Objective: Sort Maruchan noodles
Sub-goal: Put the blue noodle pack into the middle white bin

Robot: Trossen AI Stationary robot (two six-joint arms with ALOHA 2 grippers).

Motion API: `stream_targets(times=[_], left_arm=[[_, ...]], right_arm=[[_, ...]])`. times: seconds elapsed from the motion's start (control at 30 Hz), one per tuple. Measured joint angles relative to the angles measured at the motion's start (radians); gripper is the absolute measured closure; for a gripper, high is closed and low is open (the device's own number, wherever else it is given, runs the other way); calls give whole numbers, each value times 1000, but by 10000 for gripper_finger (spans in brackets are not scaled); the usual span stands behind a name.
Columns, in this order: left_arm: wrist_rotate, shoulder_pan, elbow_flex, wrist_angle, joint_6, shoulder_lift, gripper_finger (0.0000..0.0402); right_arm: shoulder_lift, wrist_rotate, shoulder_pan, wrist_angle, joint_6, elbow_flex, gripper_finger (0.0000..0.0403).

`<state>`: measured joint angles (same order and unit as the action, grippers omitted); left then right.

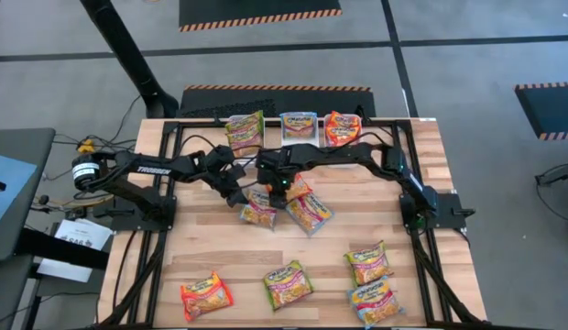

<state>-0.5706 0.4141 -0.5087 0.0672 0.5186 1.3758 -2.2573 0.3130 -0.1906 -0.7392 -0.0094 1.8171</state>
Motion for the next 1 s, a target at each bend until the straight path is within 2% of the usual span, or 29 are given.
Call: stream_targets(times=[0.23,0.33,0.43,0.63,1.0], left_arm=[[3,0,0,3,-2,0,401],[4,0,0,4,-2,0,401],[10,0,0,5,-2,0,401],[21,0,0,10,-1,0,401],[2,33,0,26,2,-49,401]], right_arm=[[-23,7,14,-3,29,-1,199],[-23,-5,15,-1,40,-1,213],[-23,-5,15,4,86,-1,258],[-23,-7,18,19,125,-1,386],[-4,-34,25,-47,138,25,398]])
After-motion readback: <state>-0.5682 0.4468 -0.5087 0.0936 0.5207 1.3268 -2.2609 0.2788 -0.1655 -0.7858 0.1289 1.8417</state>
